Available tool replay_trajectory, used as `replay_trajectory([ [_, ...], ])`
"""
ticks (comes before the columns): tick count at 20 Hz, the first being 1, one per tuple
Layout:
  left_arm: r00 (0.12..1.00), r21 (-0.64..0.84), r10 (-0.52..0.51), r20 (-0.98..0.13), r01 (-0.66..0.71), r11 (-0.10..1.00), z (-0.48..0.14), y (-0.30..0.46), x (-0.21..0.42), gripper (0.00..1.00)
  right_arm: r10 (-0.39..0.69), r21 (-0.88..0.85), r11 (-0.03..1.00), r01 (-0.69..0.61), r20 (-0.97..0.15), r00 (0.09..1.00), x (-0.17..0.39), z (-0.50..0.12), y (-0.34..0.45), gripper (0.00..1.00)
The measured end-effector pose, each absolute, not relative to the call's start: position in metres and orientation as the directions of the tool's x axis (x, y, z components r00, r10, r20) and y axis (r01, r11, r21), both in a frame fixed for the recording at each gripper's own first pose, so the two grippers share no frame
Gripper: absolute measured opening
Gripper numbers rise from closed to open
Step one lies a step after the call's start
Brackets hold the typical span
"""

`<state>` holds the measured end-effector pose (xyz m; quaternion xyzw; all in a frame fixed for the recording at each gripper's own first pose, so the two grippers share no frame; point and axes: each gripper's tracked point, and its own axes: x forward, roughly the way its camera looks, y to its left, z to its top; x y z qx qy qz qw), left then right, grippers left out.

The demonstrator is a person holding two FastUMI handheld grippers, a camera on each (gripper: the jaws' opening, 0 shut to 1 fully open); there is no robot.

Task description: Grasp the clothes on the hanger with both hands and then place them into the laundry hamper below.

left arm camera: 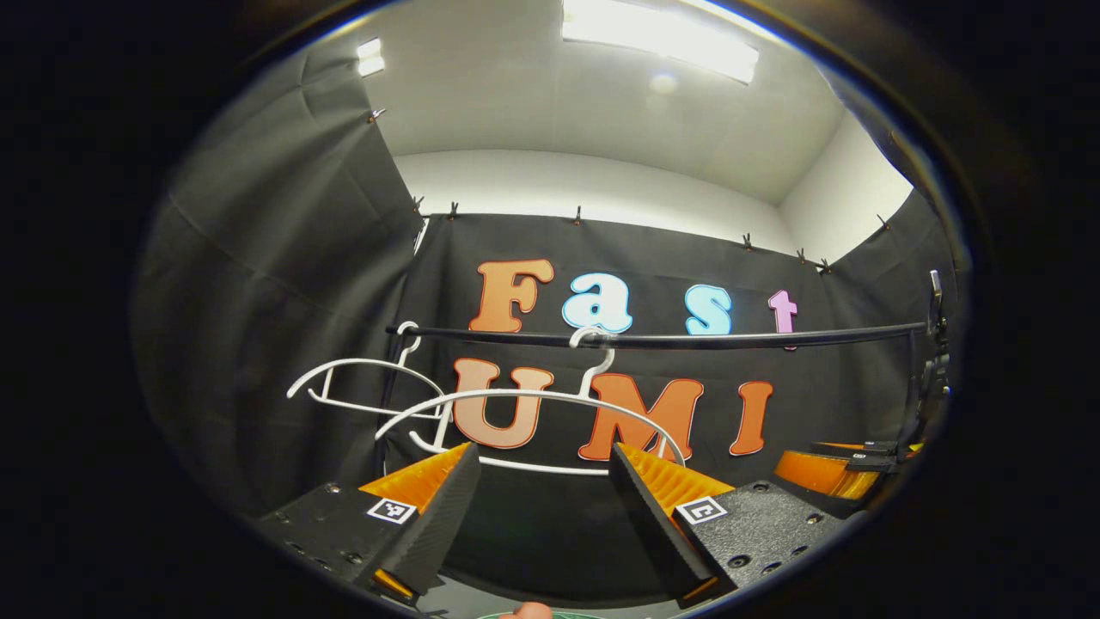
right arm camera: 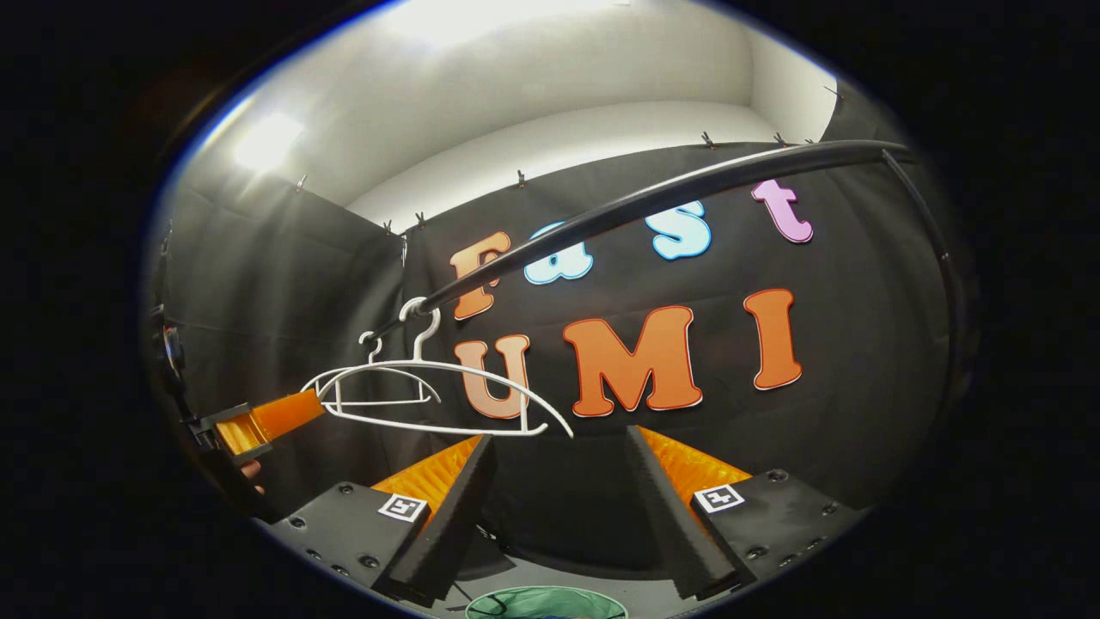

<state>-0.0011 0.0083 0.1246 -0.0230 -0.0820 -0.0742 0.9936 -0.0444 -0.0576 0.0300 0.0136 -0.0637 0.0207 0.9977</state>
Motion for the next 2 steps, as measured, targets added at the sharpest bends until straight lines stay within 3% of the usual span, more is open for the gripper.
replay_trajectory([
  [1,0.976,-0.037,-0.143,0.165,0.151,0.988,0.1239,0.0090,-0.0010,0.95,0.040,0.025,0.999,-0.044,0.128,0.991,-0.0447,0.0298,-0.0572,0.98],
  [2,0.976,-0.040,-0.140,0.164,0.149,0.988,0.1235,0.0100,-0.0018,0.95,0.041,0.025,0.999,-0.045,0.127,0.991,-0.0455,0.0299,-0.0575,0.89],
])
